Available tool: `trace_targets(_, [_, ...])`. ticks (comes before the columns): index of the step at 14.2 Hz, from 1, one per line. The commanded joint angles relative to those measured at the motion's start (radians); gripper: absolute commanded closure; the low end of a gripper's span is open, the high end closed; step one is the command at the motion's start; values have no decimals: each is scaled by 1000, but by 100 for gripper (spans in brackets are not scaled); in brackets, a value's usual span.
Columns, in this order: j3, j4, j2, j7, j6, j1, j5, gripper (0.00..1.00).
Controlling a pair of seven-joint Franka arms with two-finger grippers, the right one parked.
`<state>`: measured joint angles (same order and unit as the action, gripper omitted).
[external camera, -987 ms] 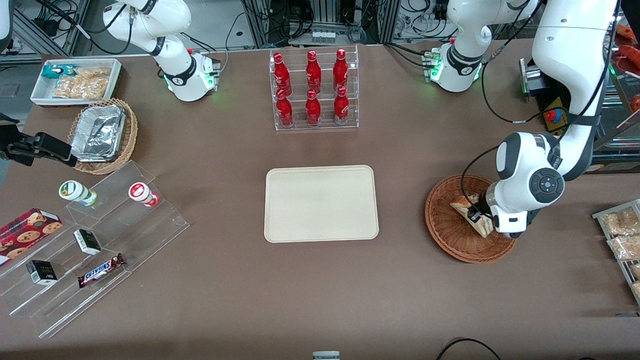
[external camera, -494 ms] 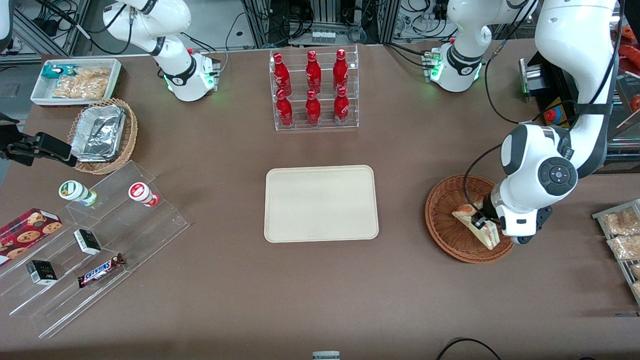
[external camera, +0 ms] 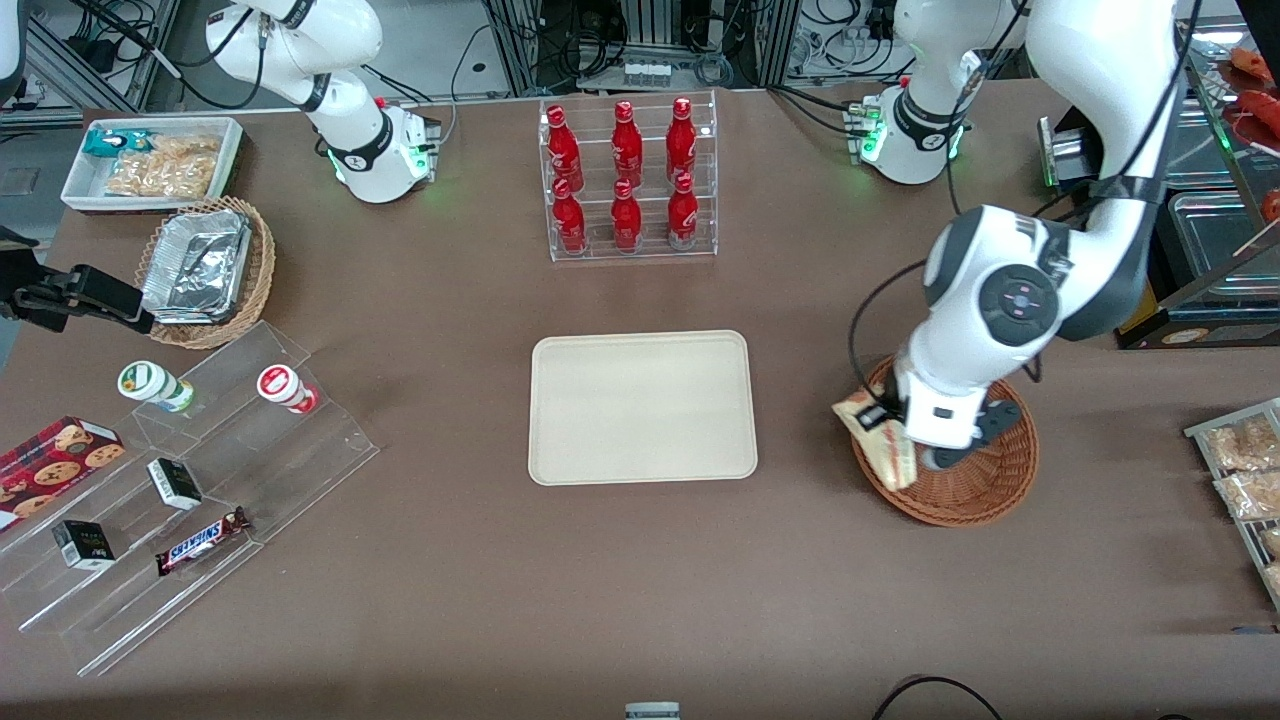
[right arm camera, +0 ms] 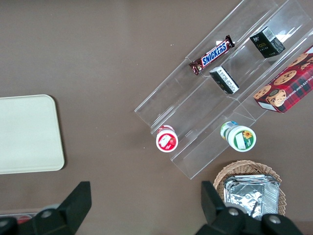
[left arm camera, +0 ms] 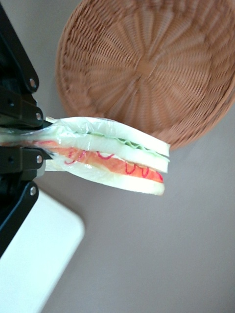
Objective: Place sandwich from basket to tray
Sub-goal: 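Lift the sandwich and carry it over the cream tray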
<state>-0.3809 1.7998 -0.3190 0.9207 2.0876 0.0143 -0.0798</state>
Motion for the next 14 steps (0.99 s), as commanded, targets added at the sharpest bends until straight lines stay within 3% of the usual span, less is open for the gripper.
trace_targets(1, [-36,-43,-34,-13,-9,74,-23,87])
trace_targets(3, [-32,-60,-64,-2,-6,145,-29,87])
trace_targets(5, [-32,-106,-127,59,-3,209,-96,86])
trace_targets(10, [-32,-322,-369,395,-9,389,-391,86])
trace_targets(14, [-32,-369,-404,409,-21,453,-402,86])
